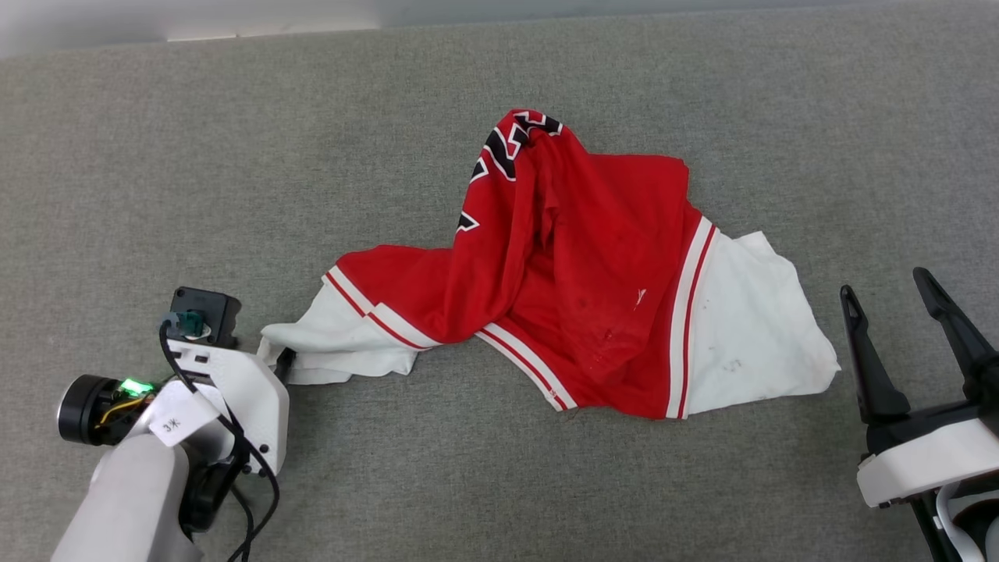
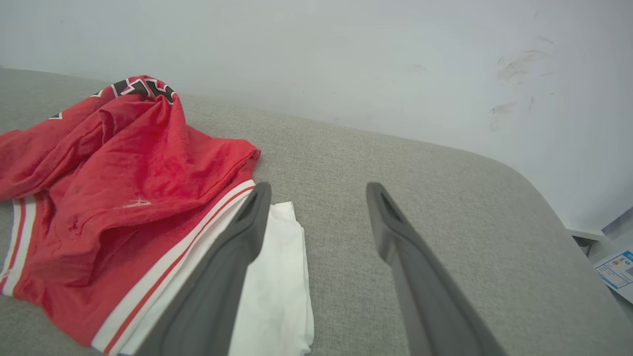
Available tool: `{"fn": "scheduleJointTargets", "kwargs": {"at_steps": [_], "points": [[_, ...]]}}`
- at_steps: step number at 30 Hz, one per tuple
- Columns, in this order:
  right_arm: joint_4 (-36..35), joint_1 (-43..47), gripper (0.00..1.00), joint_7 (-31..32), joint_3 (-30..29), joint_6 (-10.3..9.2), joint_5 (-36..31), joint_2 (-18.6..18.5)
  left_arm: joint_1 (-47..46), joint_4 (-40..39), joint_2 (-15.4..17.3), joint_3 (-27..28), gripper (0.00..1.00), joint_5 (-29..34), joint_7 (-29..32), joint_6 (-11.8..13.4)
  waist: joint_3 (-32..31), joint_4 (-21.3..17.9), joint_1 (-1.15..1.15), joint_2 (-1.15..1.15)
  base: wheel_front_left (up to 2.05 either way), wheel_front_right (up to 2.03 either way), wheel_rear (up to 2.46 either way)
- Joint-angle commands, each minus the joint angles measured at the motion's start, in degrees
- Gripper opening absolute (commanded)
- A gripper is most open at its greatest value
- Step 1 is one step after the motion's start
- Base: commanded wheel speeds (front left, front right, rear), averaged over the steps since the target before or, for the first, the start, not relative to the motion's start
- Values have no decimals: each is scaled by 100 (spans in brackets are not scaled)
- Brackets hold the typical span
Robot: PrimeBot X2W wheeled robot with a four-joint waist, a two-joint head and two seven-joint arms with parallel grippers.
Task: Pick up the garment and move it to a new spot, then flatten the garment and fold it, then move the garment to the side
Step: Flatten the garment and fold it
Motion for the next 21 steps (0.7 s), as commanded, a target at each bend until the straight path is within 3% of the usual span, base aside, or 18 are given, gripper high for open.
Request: {"fn": "scheduleJointTargets", "kwargs": {"at_steps": [1, 2, 3, 4, 11, 15, 21], "points": [[7, -90, 100, -36, -13, -4, -26, 34, 463, 434, -104, -249, 49, -161, 524, -134, 15, -6, 0, 0, 0, 0, 0], [15, -101, 100, -42, -15, -4, -47, 33, 557, 472, -162, -290, 35, -263, 715, -186, 16, -7, 0, 0, 0, 0, 0], [31, -104, 100, -50, -20, -4, -62, 33, 643, 458, -179, -352, 3, -321, 827, -231, 9, -3, 0, 0, 0, 0, 0], [49, -101, 100, -59, -20, -4, -76, 40, 685, 407, -175, -375, 0, -345, 824, -250, -8, 4, 0, 0, 0, 0, 0], [273, 40, 100, 199, 14, -4, -97, -52, 509, -4, -40, 114, 0, -139, -40, 292, -264, 105, 0, 0, 0, 0, 0], [391, 144, 100, 520, 28, -4, 1, -161, 517, -309, -68, 268, 0, -204, -387, 387, -421, 177, 0, 0, 0, 0, 0], [572, 380, 100, 2262, -171, -4, 222, -493, 1002, -1477, 27, 489, 0, -512, -541, 344, -695, 464, 0, 0, 0, 0, 0]]}}
